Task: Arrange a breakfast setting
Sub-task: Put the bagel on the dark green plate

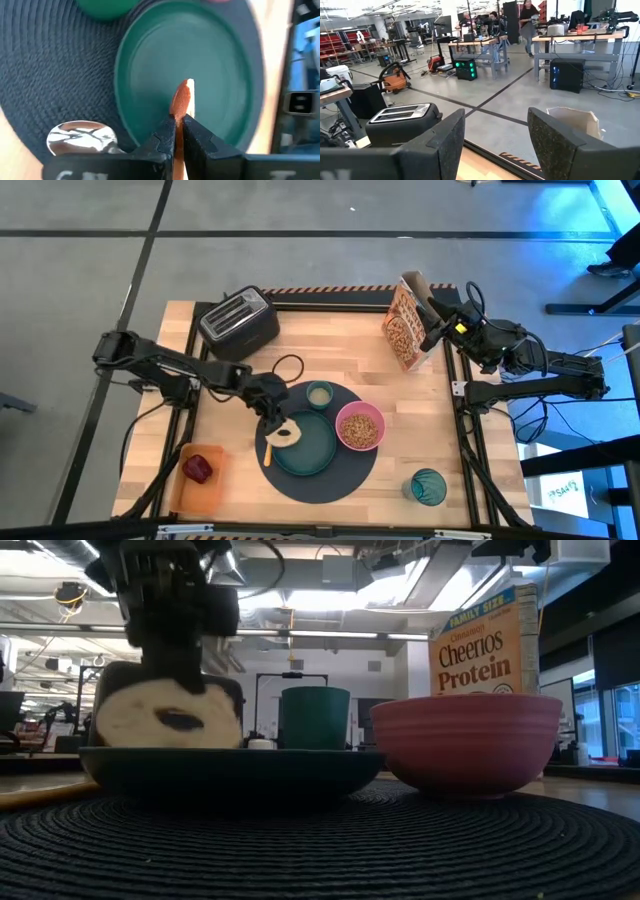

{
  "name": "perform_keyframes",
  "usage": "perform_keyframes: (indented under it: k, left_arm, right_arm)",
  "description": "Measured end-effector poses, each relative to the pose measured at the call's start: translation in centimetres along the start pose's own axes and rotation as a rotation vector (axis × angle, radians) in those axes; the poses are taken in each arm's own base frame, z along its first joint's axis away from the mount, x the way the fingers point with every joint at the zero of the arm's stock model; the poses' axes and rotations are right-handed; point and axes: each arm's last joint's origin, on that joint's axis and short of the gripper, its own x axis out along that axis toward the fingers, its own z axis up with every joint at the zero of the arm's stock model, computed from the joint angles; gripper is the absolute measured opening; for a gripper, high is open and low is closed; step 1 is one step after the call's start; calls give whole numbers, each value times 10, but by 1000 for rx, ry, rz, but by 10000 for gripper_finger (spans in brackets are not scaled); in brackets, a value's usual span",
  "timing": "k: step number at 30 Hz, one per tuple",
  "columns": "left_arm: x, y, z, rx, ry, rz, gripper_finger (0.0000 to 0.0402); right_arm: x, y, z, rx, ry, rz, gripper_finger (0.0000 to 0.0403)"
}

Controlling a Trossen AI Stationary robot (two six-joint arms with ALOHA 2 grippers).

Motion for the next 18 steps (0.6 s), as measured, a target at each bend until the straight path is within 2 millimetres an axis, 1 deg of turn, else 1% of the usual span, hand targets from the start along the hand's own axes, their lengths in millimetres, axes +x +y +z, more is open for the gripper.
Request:
perform_keyframes:
  k: [4,9,14,18]
  left_arm:
    - [14,5,1,-11,16,20,14]
    - [19,9,2,-71,0,74,18]
    - [17,15,6,-116,-19,92,53]
    - [13,12,13,-125,-13,68,86]
  right_arm:
    - [0,0,0,-1,1,0,204]
    - [0,0,0,-3,4,1,204]
    - [0,0,-1,-8,9,2,204]
    - [0,0,-1,-10,12,3,204]
